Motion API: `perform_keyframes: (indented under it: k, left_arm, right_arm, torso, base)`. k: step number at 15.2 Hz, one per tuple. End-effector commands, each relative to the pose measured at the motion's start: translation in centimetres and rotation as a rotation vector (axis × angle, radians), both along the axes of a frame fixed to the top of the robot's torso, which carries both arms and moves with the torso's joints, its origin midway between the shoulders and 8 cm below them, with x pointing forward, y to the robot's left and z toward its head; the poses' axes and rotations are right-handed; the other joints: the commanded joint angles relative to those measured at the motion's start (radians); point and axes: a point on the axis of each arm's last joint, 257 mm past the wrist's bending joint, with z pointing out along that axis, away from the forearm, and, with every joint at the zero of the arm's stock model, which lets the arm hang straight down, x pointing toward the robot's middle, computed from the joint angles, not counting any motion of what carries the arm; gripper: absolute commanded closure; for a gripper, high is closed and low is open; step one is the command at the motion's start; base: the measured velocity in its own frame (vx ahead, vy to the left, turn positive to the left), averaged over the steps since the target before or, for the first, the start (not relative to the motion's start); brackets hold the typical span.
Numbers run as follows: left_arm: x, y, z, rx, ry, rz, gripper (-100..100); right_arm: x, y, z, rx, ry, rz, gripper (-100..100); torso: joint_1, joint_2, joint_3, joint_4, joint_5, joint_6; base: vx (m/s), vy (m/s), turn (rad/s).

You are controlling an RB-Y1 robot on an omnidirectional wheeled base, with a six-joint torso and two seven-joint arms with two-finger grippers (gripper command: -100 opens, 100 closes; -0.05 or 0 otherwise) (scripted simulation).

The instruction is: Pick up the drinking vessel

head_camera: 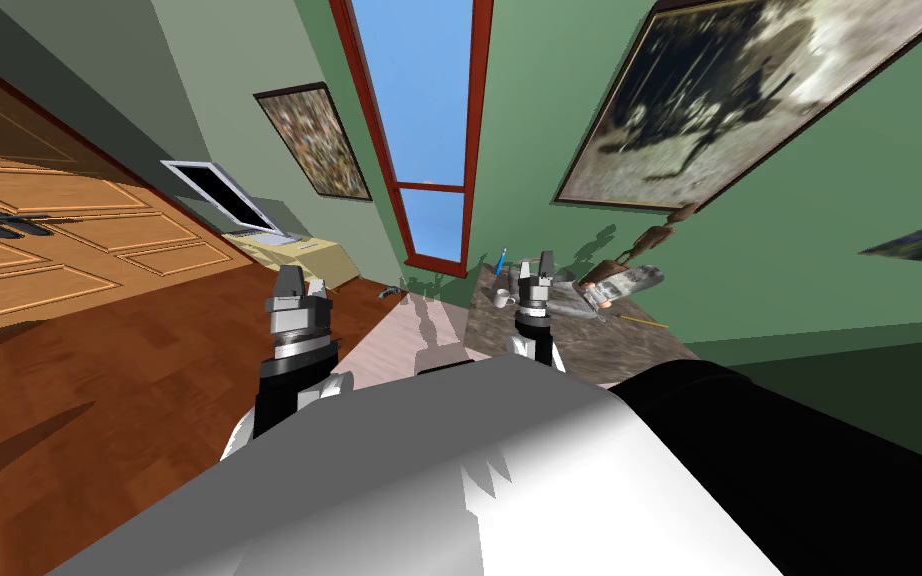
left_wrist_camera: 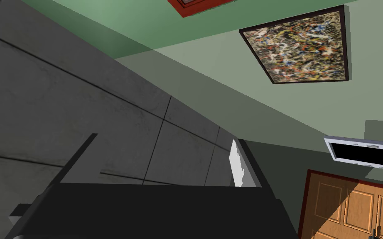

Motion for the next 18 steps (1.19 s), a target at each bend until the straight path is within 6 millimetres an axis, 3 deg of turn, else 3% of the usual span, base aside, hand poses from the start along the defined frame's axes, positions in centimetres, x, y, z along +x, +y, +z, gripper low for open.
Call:
perform_keyframes:
  k: [1,14,15,17,18]
  left_arm:
    - [0.0,0.0,0.0,0.0,0.0,0.0,0]
    - [0.0,0.0,0.0,0.0,0.0,0.0,0]
    - [0.0,0.0,0.0,0.0,0.0,0.0,0]
    - [0.0,0.0,0.0,0.0,0.0,0.0,0]
    - [0.0,0.0,0.0,0.0,0.0,0.0,0]
  right_arm:
    - [0.4,0.6,-0.4,-0.032,0.017,0.027,-100]
    - [2.3,3.5,-3.9,-0.183,0.144,0.175,-100]
    - [2.7,3.8,-5.0,-0.192,0.176,0.198,-100]
    - [2.8,4.1,-5.1,-0.221,0.183,0.211,-100]
    - [3.1,4.3,-6.4,-0.226,0.217,0.232,-100]
  torso:
    - [0.0,0.0,0.0,0.0,0.0,0.0]
    - [0.002,0.0,0.0,0.0,0.0,0.0]
    - [0.002,0.0,0.0,0.0,0.0,0.0]
    - [0.002,0.0,0.0,0.0,0.001,0.0]
    - [0.002,0.0,0.0,0.0,0.001,0.0]
  base:
    - [-0.001,0.009,0.003]
    - [-0.007,0.031,0.005]
    - [-0.004,0.036,0.016]
    - [0.001,0.036,0.008]
    - [0.003,0.039,0.015]
